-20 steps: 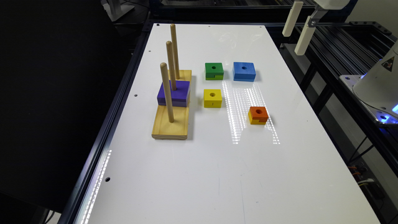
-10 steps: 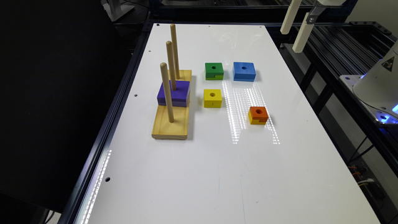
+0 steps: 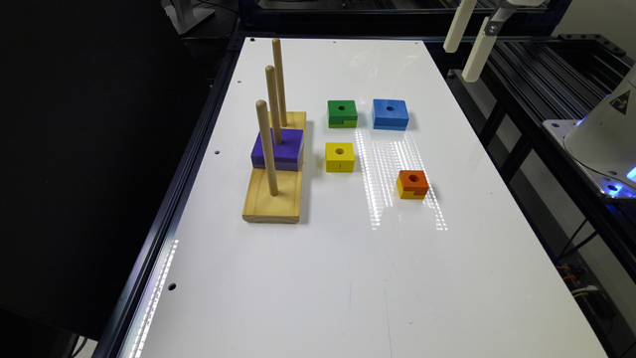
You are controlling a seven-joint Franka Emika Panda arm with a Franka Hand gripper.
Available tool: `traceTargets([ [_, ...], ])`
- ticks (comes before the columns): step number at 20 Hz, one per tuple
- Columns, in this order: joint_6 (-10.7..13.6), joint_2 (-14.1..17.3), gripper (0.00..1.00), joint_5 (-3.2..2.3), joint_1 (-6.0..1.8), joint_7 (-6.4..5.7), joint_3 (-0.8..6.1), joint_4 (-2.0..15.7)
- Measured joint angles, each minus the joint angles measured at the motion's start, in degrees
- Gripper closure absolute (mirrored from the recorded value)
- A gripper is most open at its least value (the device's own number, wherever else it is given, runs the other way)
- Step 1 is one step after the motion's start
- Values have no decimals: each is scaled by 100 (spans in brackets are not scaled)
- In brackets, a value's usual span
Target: Pick up yellow block.
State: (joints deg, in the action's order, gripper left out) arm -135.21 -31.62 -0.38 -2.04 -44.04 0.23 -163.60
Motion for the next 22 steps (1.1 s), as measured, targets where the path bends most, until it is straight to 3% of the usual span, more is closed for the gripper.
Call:
traceTargets([
  [5, -180, 477, 0, 0, -1, 0, 3, 350],
  [12, -217, 1464, 0, 0, -6, 0, 1, 1157],
  [15, -217, 1633, 0, 0, -27, 2, -2, 1286],
  [22, -217, 1706, 0, -1, -81, 18, -2, 1439],
])
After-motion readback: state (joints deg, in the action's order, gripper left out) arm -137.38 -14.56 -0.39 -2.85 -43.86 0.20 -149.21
